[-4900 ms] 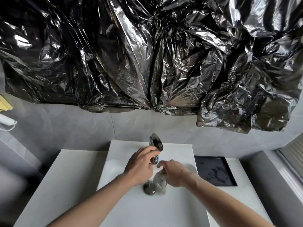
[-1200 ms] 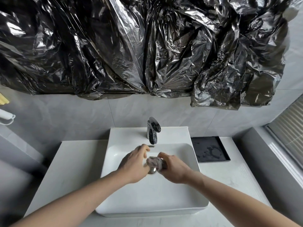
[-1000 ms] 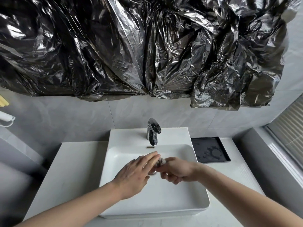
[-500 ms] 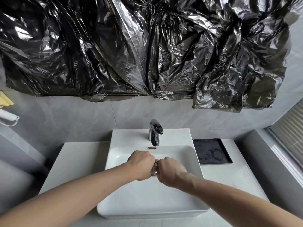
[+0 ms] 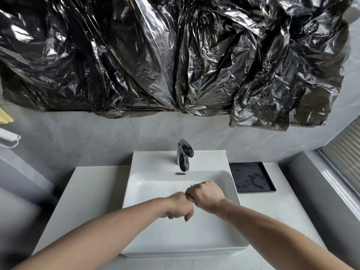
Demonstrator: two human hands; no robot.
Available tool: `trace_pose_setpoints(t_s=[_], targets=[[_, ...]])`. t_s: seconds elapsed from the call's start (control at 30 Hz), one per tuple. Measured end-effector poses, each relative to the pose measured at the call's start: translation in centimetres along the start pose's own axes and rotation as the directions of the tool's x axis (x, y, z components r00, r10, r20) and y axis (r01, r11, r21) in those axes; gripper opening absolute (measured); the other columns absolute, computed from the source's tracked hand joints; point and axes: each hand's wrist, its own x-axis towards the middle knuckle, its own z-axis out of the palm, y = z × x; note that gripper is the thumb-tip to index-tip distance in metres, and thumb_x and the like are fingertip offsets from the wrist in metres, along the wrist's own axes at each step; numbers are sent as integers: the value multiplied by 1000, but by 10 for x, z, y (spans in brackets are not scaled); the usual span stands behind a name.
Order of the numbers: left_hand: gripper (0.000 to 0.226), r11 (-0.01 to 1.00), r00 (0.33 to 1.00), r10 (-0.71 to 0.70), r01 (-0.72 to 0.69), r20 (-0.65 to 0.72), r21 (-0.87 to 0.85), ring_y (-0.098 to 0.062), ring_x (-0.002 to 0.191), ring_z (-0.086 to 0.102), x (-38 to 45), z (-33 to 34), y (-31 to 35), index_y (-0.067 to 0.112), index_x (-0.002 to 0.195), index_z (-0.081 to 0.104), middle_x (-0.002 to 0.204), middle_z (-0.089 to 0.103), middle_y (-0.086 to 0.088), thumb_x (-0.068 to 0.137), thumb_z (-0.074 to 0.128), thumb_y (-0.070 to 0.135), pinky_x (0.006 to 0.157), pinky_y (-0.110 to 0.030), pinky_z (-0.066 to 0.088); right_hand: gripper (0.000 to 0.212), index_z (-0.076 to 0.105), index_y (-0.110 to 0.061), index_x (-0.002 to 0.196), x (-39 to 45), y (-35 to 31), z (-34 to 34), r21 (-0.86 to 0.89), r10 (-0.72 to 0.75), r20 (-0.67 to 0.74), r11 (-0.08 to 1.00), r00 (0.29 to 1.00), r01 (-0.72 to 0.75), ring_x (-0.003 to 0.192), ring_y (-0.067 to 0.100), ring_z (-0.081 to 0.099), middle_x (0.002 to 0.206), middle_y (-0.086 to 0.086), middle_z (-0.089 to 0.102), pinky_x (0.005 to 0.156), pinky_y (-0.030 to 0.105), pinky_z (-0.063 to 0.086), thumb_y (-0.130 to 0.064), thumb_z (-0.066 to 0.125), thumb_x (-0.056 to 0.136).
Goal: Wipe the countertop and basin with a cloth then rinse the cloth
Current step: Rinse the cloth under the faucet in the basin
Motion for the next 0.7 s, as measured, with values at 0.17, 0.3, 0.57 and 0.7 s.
trace_pose_setpoints(t_s=[0.17, 0.3, 0.57, 0.7], targets=[[47, 983, 995, 30, -12, 95, -185, -17, 48, 19, 1, 6, -3, 21, 101, 36, 66, 22, -1, 64, 58, 4, 48, -26, 14, 30, 58, -25, 58, -4, 3, 8, -6, -13, -29, 1000, 999, 13, 37, 20, 51, 49, -7, 56, 44, 20, 16, -28, 88, 57], [32, 987, 997, 80, -83, -23, -141, -24, 60, 29, -3, 10, -4, 25, 85, 45, 79, 37, -5, 61, 65, 18, 57, -33, 26, 21, 55, -26, 63, -8, -3, 6, 109, 59, -98, 993, 993, -48, 47, 26, 57, 57, -4, 61, 47, 24, 23, -17, 73, 59], [11, 964, 867, 257, -263, -428, 45, -5, 90, 59, -37, 12, -37, 55, 87, 53, 103, 61, 20, 81, 57, 64, 81, -29, 47, 25, 55, -27, 98, -42, -13, 11, 615, 321, 45, 737, 946, -280, 65, 8, 56, 82, -12, 64, 63, 24, 46, -34, 73, 82], [18, 889, 709, 407, -452, -575, 72, 0, 105, 58, -46, 28, -59, 51, 107, 61, 115, 54, 24, 92, 65, 42, 84, -19, 48, 32, 61, -25, 84, -67, -28, 4, 791, 391, 59, 544, 919, -282, 61, 10, 56, 81, -7, 60, 58, 21, 44, -49, 81, 76]])
